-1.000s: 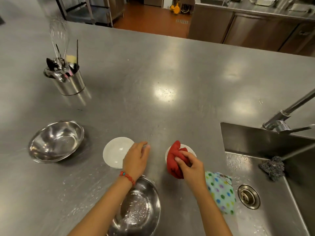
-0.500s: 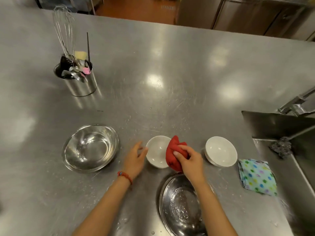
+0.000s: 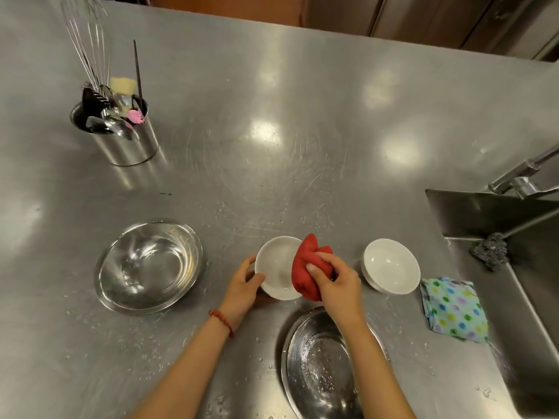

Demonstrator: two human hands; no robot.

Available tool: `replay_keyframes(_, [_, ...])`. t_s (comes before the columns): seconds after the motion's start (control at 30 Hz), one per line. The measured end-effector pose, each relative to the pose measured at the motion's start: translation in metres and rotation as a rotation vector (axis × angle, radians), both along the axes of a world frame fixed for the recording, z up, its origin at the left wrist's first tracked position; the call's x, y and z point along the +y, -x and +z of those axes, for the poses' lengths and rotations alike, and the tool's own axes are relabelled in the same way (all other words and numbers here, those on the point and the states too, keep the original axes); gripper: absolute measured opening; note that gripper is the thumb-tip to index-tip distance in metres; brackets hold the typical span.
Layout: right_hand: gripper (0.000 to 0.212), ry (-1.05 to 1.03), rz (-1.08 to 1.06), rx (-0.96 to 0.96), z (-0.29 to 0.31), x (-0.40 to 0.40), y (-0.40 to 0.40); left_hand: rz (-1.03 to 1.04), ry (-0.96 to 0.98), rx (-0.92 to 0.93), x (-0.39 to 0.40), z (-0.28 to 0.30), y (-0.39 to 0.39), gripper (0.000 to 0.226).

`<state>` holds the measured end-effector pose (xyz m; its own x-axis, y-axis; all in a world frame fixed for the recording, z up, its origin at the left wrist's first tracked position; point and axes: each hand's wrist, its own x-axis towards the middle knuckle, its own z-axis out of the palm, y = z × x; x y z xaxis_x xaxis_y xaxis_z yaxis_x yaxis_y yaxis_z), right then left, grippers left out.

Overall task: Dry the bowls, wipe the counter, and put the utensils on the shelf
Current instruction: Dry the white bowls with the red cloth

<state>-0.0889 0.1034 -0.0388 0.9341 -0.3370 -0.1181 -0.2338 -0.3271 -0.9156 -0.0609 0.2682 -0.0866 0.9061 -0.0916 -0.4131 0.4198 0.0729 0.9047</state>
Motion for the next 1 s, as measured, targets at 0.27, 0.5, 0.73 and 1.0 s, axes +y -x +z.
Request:
replay_keyframes(0.27, [0.025,0.177,0.045,-0.045,0.007,0.013,0.002,0.066,0.046,-0.049,-0.013,0.009,0.01,0.03])
replay_keyframes(0.5, [0.031,0.706,0.249,0.04,0.012,0.04,0.005,0.051,-0.032,-0.237,-0.026,0.022,0.018,0.027])
replay_keyframes(0.73, [0.014,0.523,0.546,0.336,0.033,0.033,-0.008,0.139,-0.08,-0.226,-0.027,0.03,0.023,0.032])
replay_keyframes(1.0, [0.027,0.533,0.255,0.07,0.029,0.049,0.009,0.094,-0.074,-0.265,-0.03,0.04,0.036,0.022])
